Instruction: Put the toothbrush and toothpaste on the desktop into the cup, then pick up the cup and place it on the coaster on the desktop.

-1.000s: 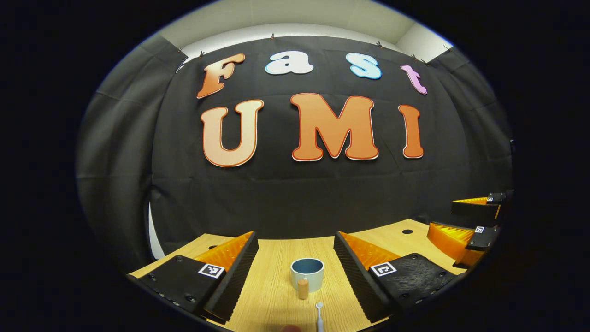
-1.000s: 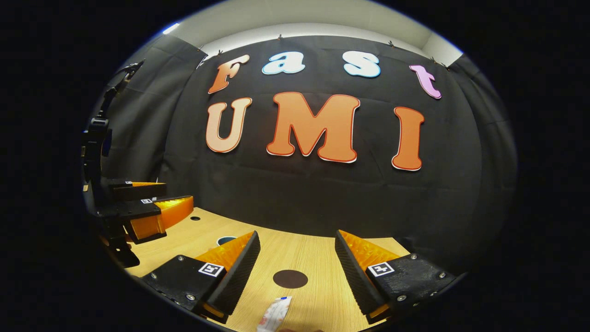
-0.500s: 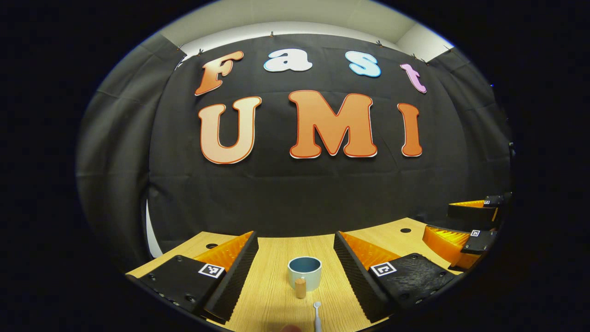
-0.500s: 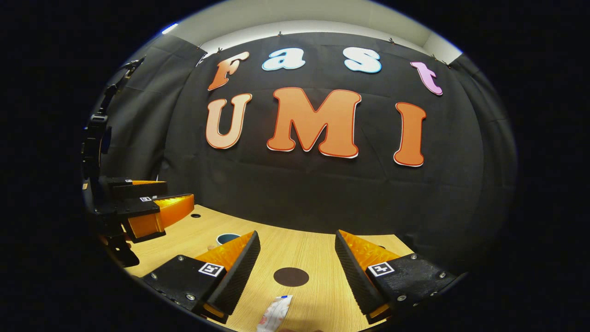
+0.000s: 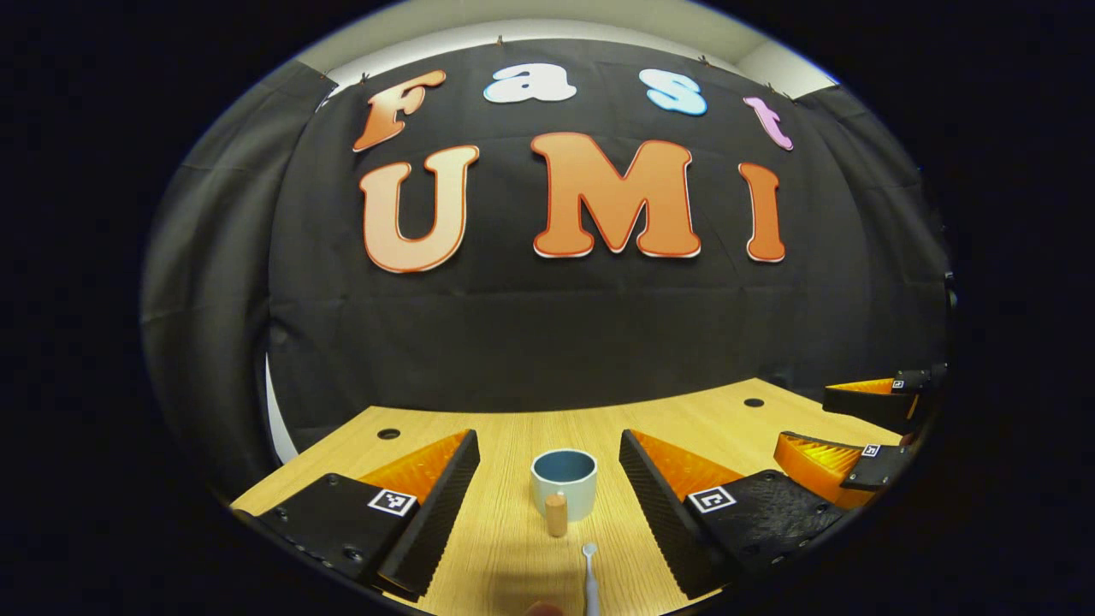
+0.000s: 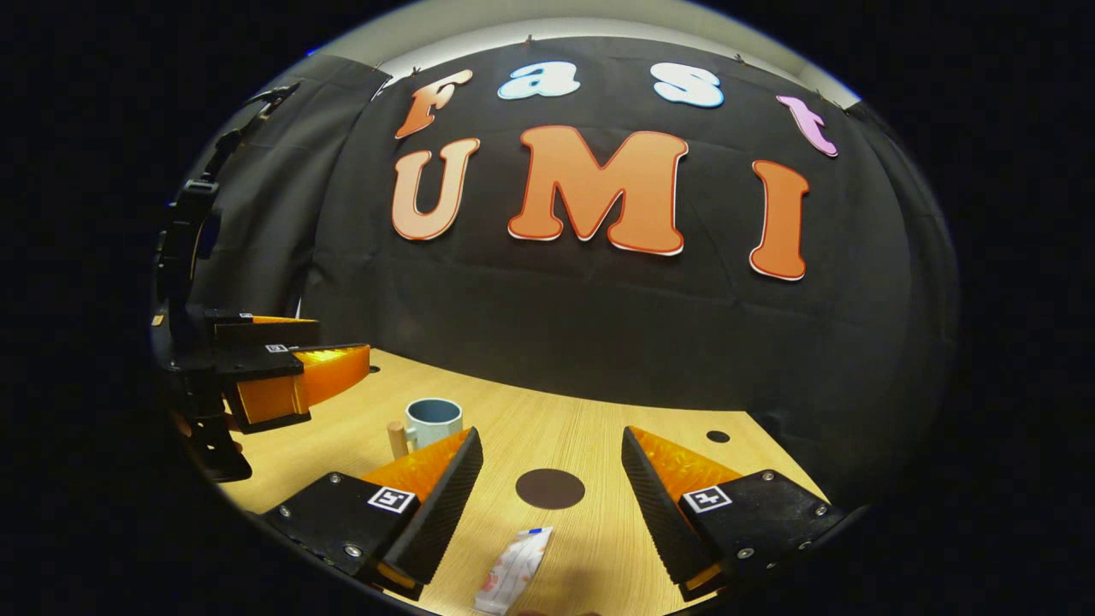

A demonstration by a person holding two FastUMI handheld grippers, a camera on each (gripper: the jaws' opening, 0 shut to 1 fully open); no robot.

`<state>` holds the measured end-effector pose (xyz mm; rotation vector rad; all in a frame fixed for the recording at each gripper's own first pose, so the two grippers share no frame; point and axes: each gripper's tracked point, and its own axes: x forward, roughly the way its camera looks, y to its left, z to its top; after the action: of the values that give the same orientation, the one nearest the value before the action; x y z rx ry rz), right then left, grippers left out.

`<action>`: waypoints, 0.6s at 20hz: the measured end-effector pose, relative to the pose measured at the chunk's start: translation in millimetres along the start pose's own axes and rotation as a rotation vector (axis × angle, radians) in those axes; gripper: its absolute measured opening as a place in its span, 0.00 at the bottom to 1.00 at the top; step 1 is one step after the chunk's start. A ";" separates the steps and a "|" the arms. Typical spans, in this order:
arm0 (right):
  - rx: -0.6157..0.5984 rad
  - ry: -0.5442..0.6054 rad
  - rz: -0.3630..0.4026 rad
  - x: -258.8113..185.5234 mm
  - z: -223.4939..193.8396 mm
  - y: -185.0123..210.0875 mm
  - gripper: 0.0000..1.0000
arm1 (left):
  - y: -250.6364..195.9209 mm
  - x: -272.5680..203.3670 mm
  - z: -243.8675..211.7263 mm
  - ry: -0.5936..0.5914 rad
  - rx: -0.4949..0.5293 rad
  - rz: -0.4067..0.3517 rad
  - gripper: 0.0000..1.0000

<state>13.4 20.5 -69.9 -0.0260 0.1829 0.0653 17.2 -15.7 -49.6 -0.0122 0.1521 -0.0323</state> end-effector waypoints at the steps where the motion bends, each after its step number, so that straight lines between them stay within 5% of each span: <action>1: -0.006 0.016 0.004 0.9 -8.4 2.1 0.98 | -0.4 1.5 -7.7 0.024 -0.009 -0.008 0.99; 12: -0.002 0.285 0.083 6.0 -103.9 25.5 0.98 | -9.4 11.5 -97.7 0.329 -0.044 -0.058 0.99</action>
<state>-1.2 43.0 -173.5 -0.0297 0.4693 0.1446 13.5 -26.5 -147.8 -0.0552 0.4812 -0.0894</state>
